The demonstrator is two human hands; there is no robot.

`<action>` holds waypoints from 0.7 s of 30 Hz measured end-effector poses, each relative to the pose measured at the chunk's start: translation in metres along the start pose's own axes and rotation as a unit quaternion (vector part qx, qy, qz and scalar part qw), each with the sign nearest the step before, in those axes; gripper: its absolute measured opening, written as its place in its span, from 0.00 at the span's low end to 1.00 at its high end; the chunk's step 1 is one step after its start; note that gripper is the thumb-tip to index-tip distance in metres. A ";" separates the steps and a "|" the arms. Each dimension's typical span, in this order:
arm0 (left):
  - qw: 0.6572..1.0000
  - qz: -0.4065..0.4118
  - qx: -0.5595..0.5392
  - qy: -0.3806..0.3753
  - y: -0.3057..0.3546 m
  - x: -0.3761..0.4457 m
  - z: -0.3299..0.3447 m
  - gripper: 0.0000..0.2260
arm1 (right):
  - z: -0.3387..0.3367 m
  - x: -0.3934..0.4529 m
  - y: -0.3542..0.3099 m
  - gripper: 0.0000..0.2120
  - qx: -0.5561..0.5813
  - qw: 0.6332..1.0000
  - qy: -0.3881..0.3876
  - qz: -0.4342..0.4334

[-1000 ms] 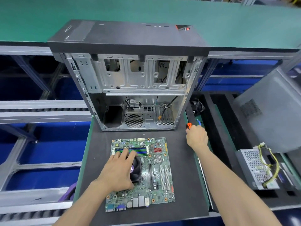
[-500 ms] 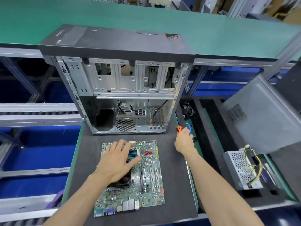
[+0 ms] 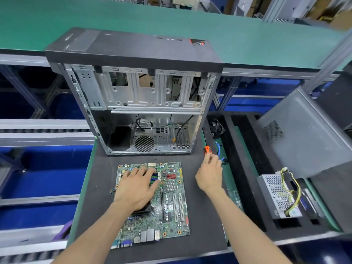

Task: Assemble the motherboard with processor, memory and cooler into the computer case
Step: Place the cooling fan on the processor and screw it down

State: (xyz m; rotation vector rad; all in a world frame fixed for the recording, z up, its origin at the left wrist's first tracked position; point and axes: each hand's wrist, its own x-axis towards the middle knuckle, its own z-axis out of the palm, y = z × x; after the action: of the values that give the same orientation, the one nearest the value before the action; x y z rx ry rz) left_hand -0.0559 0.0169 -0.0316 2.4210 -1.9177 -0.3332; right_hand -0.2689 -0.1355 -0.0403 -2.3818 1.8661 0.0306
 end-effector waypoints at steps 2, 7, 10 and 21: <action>1.000 0.001 0.000 0.002 0.000 0.000 0.000 0.26 | 0.007 -0.021 -0.014 0.26 0.059 0.996 0.030 -0.067; 1.000 -0.003 0.005 0.009 0.001 -0.002 0.001 0.26 | 0.032 -0.066 -0.049 0.30 0.172 0.969 -0.071 -0.160; 1.000 -0.003 0.003 0.012 0.001 -0.001 0.002 0.24 | 0.041 -0.070 -0.048 0.33 0.190 0.964 -0.085 -0.168; 0.993 -0.043 -0.008 0.113 0.002 -0.019 0.003 0.22 | 0.043 -0.066 -0.042 0.36 0.229 0.953 -0.101 -0.169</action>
State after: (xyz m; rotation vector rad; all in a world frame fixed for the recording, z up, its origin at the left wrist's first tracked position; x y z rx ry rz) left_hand -0.0620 0.0350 -0.0311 2.4166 -1.7136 -0.0705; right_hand -0.2420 -0.0571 -0.0736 -2.2282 1.1964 -0.1653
